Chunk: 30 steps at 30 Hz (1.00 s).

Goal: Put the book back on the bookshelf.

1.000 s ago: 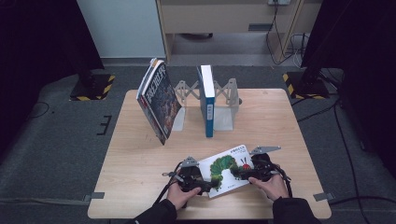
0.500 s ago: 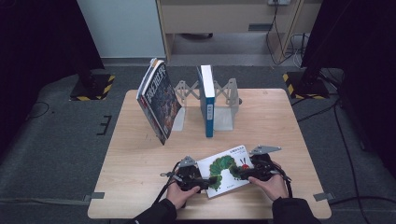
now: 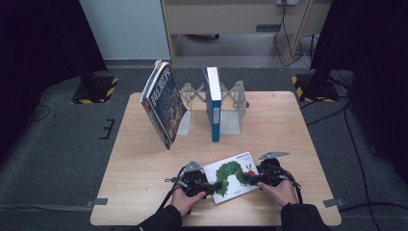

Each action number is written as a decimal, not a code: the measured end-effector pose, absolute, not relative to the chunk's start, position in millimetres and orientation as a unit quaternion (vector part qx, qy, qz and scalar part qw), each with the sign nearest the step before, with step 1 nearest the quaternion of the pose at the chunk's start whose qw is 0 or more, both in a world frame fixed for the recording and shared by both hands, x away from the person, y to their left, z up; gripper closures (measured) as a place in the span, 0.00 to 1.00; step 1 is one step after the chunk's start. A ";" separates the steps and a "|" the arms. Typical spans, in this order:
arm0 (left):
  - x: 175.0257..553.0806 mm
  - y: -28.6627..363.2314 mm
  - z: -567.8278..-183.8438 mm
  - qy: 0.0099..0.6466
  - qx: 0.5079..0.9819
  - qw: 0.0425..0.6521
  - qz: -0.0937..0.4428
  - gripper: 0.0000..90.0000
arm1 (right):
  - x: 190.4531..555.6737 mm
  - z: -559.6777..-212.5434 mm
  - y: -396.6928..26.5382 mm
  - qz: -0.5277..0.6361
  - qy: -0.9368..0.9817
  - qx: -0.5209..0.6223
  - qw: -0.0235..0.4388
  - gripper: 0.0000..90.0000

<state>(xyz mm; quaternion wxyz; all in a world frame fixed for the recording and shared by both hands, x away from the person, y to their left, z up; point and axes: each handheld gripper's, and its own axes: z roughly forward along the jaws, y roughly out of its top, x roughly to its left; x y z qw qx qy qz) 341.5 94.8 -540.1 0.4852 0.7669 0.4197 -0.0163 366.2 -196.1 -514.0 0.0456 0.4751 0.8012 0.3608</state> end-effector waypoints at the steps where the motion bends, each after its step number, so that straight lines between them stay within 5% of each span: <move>1: 341.8 95.1 -540.2 0.420 0.767 0.486 -0.018 0.32 | 366.4 -514.6 -195.7 0.360 0.803 0.473 0.048 0.29; 12: 339.8 94.4 -534.7 0.423 0.765 0.485 -0.029 0.38 | 366.1 -513.3 -194.9 0.376 0.797 0.469 0.055 0.32; 22: 334.5 94.6 -509.5 0.387 0.762 0.519 0.004 0.65 | 363.4 -502.9 -196.0 0.431 0.779 0.449 0.074 0.36; 30: 335.8 95.6 -501.0 0.373 0.765 0.524 0.018 0.71 | 363.6 -502.1 -194.9 0.438 0.783 0.434 0.079 0.31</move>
